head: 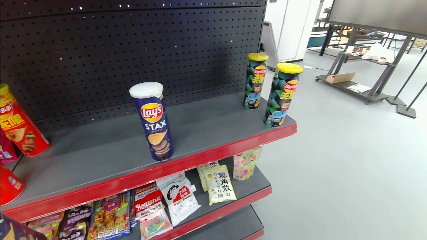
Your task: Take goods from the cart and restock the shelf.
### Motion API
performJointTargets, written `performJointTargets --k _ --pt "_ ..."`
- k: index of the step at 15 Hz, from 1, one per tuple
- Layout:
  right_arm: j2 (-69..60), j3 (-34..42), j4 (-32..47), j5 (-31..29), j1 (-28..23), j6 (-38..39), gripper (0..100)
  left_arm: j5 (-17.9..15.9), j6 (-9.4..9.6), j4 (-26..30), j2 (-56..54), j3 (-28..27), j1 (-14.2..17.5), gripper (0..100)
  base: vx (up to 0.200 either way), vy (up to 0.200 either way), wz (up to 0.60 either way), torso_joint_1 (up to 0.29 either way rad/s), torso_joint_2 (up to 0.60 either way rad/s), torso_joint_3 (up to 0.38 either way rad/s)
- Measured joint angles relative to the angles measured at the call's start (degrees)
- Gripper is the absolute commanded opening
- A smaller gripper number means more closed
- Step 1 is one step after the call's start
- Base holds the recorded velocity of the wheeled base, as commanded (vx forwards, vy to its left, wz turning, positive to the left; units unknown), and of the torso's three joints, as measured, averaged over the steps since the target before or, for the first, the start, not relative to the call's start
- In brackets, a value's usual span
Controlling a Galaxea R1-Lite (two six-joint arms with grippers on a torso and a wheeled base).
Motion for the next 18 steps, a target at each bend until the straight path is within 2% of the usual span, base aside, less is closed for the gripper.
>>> performJointTargets --k 1,4,7,11,16,18 --pt "0.0 0.0 0.0 0.0 0.0 0.0 100 -0.2 -1.51 -1.5 1.1 0.0 0.0 0 0.000 0.000 0.00 0.000 0.00 0.000" --pt "0.0 0.1 0.0 0.0 0.0 0.1 100 -0.4 -3.64 -7.4 6.7 0.0 0.0 0 0.000 0.000 0.00 0.000 0.00 0.000" --pt "0.0 0.1 0.0 0.0 0.0 0.1 100 -0.7 -4.51 -13.8 15.1 -0.2 0.0 0 0.000 0.000 0.00 0.000 0.00 0.000" --pt "0.0 0.1 0.0 0.0 0.0 0.1 100 -1.3 -4.73 -22.9 27.4 -1.7 0.0 0 0.000 0.000 0.00 0.000 0.00 0.000" --pt "0.1 0.1 0.0 0.0 0.0 0.1 100 -1.4 -7.25 -28.4 41.2 -8.5 1.8 0 0.000 0.000 0.00 0.000 0.00 0.000" --pt "0.1 0.1 0.0 0.0 0.0 0.1 100 -1.5 -7.45 -32.5 45.8 -10.5 2.4 0 0.000 0.000 0.00 0.000 0.00 0.000"
